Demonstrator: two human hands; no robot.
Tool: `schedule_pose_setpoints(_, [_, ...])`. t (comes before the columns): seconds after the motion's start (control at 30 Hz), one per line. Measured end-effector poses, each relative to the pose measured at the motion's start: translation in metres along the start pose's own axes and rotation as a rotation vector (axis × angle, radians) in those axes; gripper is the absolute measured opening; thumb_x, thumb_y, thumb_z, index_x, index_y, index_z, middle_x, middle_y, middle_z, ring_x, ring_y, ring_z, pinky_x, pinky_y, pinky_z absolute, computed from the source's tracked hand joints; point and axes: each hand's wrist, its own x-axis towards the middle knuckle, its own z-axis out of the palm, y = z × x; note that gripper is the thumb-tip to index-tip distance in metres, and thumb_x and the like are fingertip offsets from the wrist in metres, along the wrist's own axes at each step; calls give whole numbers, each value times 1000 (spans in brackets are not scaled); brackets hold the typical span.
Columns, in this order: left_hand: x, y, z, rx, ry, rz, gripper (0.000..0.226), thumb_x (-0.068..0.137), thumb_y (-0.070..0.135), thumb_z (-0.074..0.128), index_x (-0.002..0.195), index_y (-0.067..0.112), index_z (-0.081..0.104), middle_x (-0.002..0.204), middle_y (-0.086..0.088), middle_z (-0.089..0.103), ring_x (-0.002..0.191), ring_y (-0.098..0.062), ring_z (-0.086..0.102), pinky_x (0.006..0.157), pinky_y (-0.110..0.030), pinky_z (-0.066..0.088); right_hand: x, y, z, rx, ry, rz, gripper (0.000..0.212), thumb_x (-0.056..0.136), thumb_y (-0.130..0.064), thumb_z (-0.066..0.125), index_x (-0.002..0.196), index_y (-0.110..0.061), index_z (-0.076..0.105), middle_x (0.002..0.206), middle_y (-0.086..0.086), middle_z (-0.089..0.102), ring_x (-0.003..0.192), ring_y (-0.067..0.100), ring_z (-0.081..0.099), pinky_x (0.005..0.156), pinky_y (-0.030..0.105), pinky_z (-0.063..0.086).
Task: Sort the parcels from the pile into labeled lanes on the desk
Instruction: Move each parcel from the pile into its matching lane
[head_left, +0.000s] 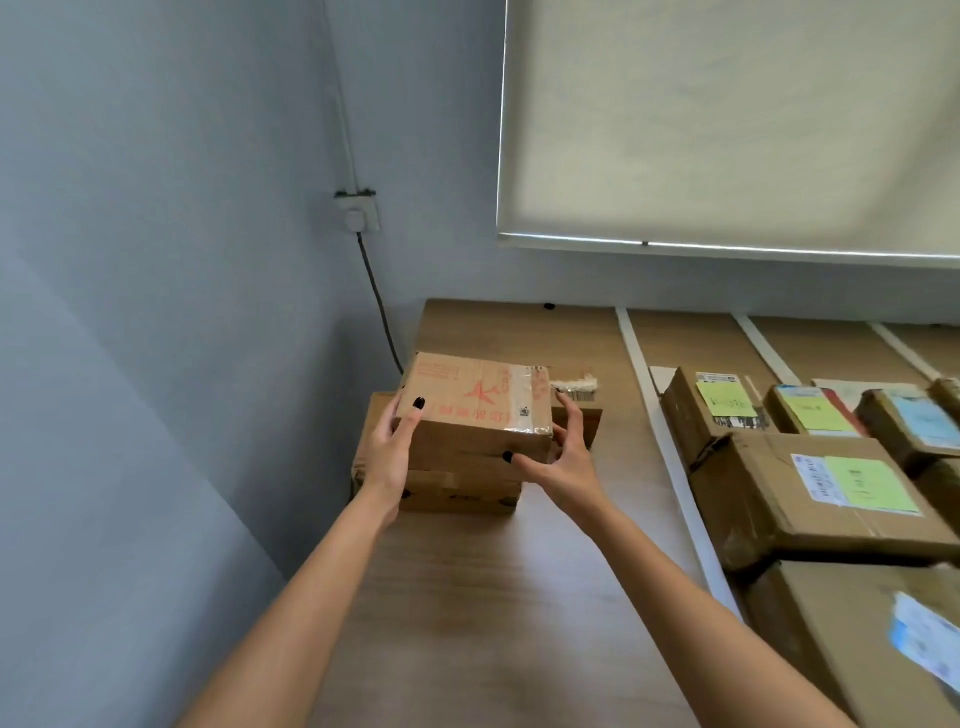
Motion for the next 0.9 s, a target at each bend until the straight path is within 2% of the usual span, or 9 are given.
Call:
schedule_pose_setpoints(0.13, [-40, 31, 36, 32, -30, 47, 43, 95, 38, 44, 135, 21, 47, 126, 1, 58, 122, -21, 50, 105, -38, 38, -33, -23, -50, -15, 48, -62, 81, 77, -19, 75, 141, -29, 25, 134, -1, 48, 122, 18, 48, 101, 42, 46])
schedule_pose_setpoints(0.23, [-74, 52, 68, 43, -73, 90, 40, 97, 29, 42, 135, 18, 47, 130, -2, 57, 124, -21, 50, 106, -38, 39, -60, -41, -95, -7, 89, -118, 67, 84, -18, 67, 140, -28, 30, 133, 0, 48, 110, 13, 54, 94, 35, 51])
schedule_pose_setpoints(0.37, [-131, 80, 118, 42, -108, 144, 40, 98, 23, 34, 136, 15, 46, 117, 10, 58, 111, -8, 53, 84, -12, 41, -98, -58, -159, -40, 138, -148, 59, 89, -29, 61, 141, -26, 35, 128, 1, 52, 112, 19, 53, 90, 32, 49])
schedule_pose_setpoints(0.43, [-160, 91, 141, 60, -108, 166, 42, 99, 21, 33, 139, 13, 43, 122, 7, 56, 109, -6, 52, 80, -7, 42, -119, -66, -191, -45, 147, -162, 48, 90, -33, 58, 135, -25, 44, 119, -1, 58, 108, 20, 56, 86, 31, 50])
schedule_pose_setpoints(0.5, [-189, 98, 159, 40, -112, 179, 44, 97, 20, 34, 140, 13, 40, 138, -6, 47, 123, -16, 47, 100, -21, 41, -140, -75, -217, -56, 135, -181, 32, 88, -39, 56, 120, -33, 54, 104, -8, 61, 102, 17, 58, 80, 28, 49])
schedule_pose_setpoints(0.57, [-216, 104, 176, 27, -98, 184, 51, 92, 29, 39, 141, 16, 40, 143, -9, 39, 131, -20, 39, 113, -37, 29, -162, -83, -239, -53, 89, -196, 26, 86, -43, 54, 112, -42, 55, 101, -9, 62, 98, 13, 59, 78, 28, 49])
schedule_pose_setpoints(0.67, [-251, 114, 199, 49, -59, 182, 63, 81, 41, 43, 142, 25, 39, 143, 0, 35, 128, -16, 35, 109, -36, 26, -191, -93, -264, -34, 48, -179, 17, 87, -43, 52, 99, -54, 54, 100, -15, 64, 94, 5, 59, 72, 23, 47])
schedule_pose_setpoints(0.77, [-273, 117, 215, 22, -25, 176, 66, 79, 41, 46, 142, 23, 38, 138, -1, 31, 125, -15, 32, 99, -34, 26, -215, -103, -282, -29, 23, -177, 25, 76, -55, 47, 100, -49, 52, 97, -20, 60, 95, 5, 56, 68, 19, 40])
schedule_pose_setpoints(0.9, [-290, 122, 223, -2, 16, 130, 45, 95, 30, 39, 139, 18, 36, 147, -2, 29, 125, -16, 31, 98, -36, 28, -236, -107, -297, 19, -9, -157, 63, 73, -58, 38, 128, -27, 48, 122, -4, 52, 113, 17, 45, 88, 33, 38])
